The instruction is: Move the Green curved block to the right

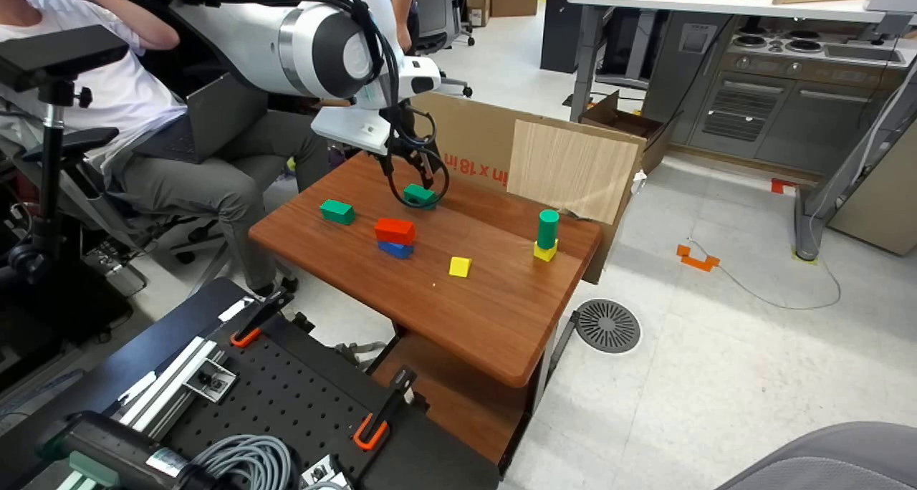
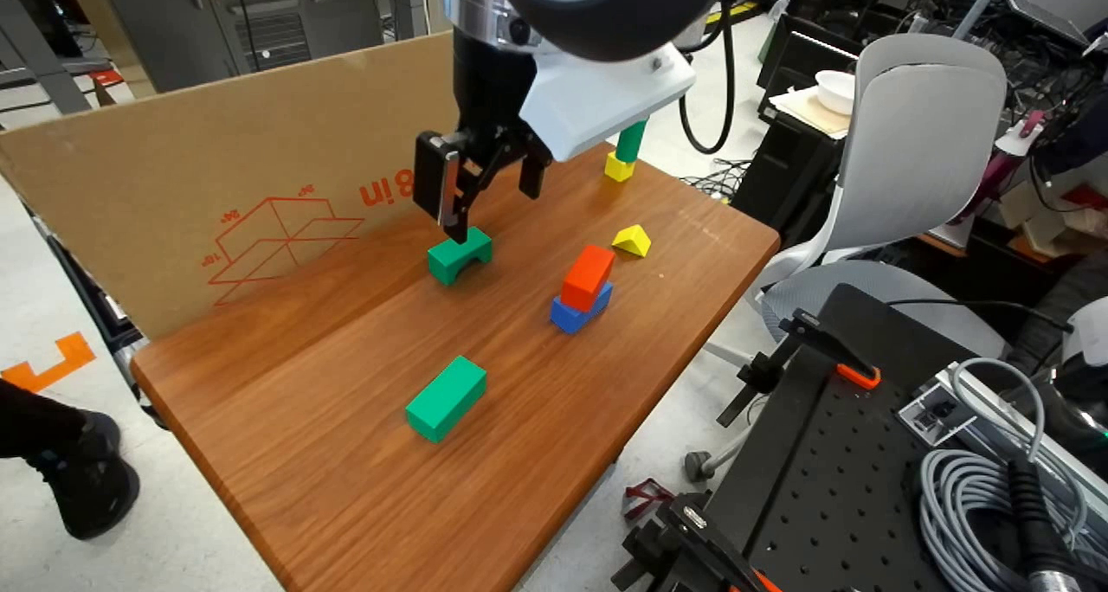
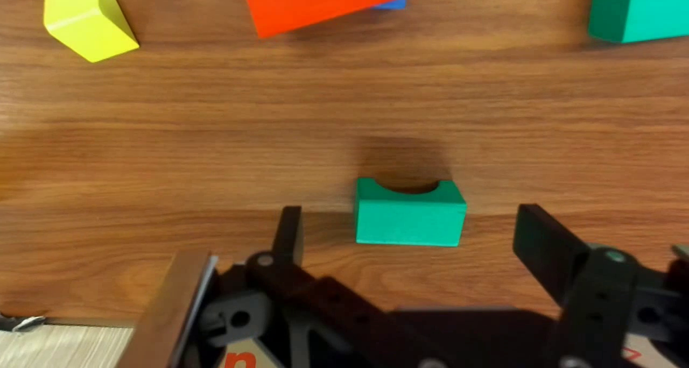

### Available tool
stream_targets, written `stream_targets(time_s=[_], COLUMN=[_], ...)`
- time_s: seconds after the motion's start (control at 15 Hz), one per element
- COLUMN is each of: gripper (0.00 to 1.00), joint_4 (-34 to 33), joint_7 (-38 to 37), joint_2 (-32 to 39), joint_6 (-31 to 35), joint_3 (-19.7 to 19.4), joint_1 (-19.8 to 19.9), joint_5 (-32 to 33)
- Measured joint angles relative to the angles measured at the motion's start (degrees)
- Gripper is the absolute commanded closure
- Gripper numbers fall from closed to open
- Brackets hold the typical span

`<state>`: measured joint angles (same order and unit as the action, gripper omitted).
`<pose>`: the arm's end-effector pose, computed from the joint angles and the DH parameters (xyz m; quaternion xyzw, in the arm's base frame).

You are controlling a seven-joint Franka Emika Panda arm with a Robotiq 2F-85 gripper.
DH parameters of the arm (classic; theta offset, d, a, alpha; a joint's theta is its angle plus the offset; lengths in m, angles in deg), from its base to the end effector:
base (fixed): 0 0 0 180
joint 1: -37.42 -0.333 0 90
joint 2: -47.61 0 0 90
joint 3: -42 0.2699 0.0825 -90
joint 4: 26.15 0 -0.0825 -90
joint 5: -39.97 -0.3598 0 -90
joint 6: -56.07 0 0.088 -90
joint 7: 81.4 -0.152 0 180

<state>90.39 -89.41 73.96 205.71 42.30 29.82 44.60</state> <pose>0.5763 0.0800 0.1605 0.9975 0.0323 0.0612 0.0129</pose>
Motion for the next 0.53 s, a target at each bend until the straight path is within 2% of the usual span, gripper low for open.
stream_targets(time_s=[0.53], gripper=[0.00], joint_4=[-7.3], joint_7=[0.0], joint_2=[6.6], joint_6=[-2.0], joint_3=[-0.8], joint_1=[-0.4], joint_5=[0.4])
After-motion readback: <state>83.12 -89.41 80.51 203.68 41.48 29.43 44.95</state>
